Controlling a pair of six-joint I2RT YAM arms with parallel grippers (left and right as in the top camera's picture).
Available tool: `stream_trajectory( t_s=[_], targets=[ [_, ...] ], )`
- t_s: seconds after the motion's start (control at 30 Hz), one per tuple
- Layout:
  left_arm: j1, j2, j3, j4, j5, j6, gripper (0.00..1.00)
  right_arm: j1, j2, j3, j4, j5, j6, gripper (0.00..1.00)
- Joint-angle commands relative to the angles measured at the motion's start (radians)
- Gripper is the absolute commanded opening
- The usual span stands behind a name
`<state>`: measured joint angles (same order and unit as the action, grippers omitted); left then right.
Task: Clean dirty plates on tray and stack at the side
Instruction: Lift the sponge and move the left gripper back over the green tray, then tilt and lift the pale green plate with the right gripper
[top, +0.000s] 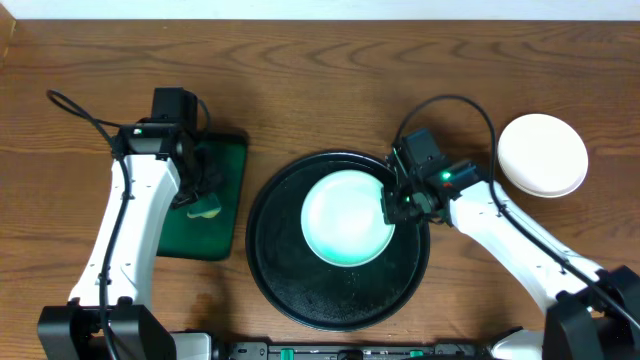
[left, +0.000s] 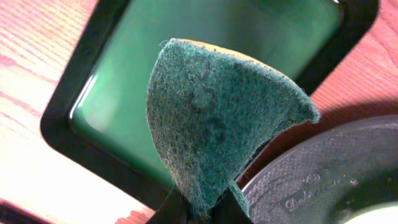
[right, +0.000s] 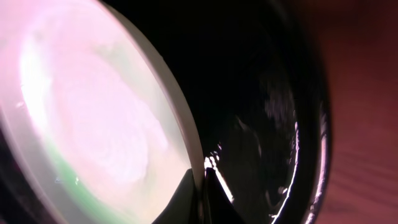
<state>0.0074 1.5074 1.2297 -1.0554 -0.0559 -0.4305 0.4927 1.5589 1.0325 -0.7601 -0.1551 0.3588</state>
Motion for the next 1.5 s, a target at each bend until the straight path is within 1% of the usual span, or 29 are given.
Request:
stream_trajectory(
  t_s=[0.0,0.13,0.23,0.37,0.47,0.53,0.73,1.03,1.1,1.3,1.47],
  targets=[
    [0.016,0.008,-0.016,-0.008,0.003,-0.013,0.09,0.035,-0.032,0.062,-0.031,0.055,-0.057,0.01],
    [0.017,0.035,-0.03,-0.02,0.003,-0.013,0.1,0.069,-0.04,0.098,-0.082,0.183,-0.074,0.01],
    [0.017,0.065,-0.03,-0.031,0.003,-0.013,0.08,0.112,-0.05,0.111,-0.101,0.268,-0.118,0.02],
    [0.017,0.083,-0.03,-0.036,0.003,-0.013,0.08,0.209,-0.062,0.121,-0.099,0.373,-0.173,0.01],
    [0.017,0.082,-0.03,-0.035,0.003,-0.012,0.08,0.276,-0.063,0.142,-0.098,0.454,-0.177,0.01],
    [0.017,0.083,-0.03,-0.036,0.003,-0.012,0.08,0.301,-0.063,0.164,-0.1,0.474,-0.182,0.01],
    [0.017,0.083,-0.03,-0.036,0.003,-0.011,0.07,0.307,-0.063,0.229,-0.127,0.55,-0.214,0.01],
    [0.017,0.083,-0.03,-0.035,0.003,-0.008,0.08,0.311,-0.063,0.34,-0.19,0.659,-0.399,0.01],
    [0.017,0.083,-0.03,-0.034,0.003,-0.008,0.08,0.322,-0.063,0.359,-0.206,0.707,-0.428,0.01],
    [0.017,0.083,-0.03,-0.031,0.003,-0.008,0.08,0.381,-0.063,0.369,-0.21,0.937,-0.547,0.01],
    [0.017,0.083,-0.03,-0.032,0.003,-0.009,0.08,0.426,-0.061,0.369,-0.221,1.066,-0.607,0.01]
  ],
)
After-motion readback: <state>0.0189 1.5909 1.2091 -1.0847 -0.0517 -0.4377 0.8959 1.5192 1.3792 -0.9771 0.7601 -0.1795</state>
